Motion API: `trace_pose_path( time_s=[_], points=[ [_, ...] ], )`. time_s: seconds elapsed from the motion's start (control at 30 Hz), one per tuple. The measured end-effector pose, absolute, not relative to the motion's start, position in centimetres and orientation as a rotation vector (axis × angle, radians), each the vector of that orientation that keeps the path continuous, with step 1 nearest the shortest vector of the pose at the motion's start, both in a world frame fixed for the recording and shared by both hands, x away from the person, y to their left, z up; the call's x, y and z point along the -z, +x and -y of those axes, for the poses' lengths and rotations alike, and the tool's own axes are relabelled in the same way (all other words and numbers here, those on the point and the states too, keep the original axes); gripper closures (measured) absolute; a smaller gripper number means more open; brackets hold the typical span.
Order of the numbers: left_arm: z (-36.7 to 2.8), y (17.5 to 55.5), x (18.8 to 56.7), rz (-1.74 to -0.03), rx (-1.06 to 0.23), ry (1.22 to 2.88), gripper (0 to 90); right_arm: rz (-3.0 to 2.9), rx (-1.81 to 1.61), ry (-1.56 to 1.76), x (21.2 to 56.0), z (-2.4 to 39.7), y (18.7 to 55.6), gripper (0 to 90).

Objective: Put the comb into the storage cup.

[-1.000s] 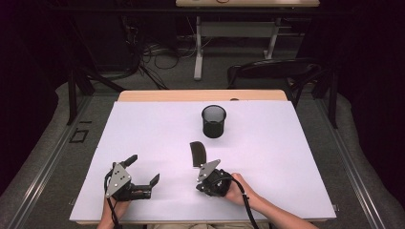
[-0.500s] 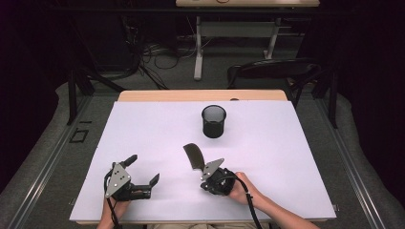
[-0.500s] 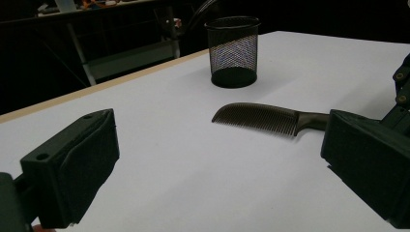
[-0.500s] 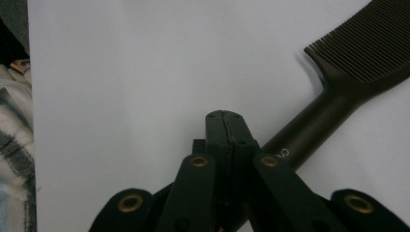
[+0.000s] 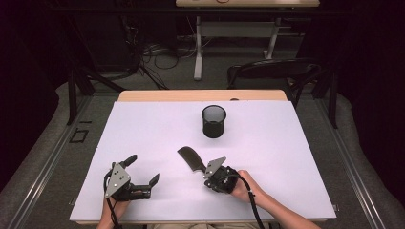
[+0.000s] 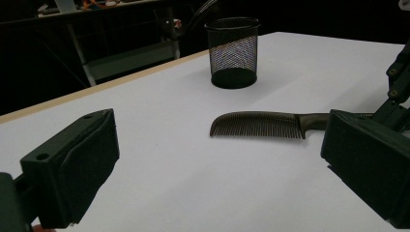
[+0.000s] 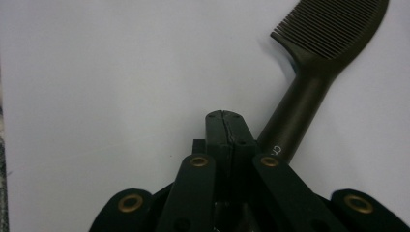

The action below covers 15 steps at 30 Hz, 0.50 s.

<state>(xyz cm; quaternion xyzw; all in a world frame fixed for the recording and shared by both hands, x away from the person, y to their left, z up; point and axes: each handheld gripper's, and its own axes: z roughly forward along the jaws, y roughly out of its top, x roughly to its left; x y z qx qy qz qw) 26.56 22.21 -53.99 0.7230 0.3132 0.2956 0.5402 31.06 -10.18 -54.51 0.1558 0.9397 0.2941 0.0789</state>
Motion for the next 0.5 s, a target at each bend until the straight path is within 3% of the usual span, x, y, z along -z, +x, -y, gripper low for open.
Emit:
trace_pose_path(
  time_s=[0.5],
  points=[
    [-22.18,26.62,54.00,-0.743,-0.704,1.721,0.1,-2.792,-0.859,0.494,54.44,10.97,32.04,90.0]
  ],
)
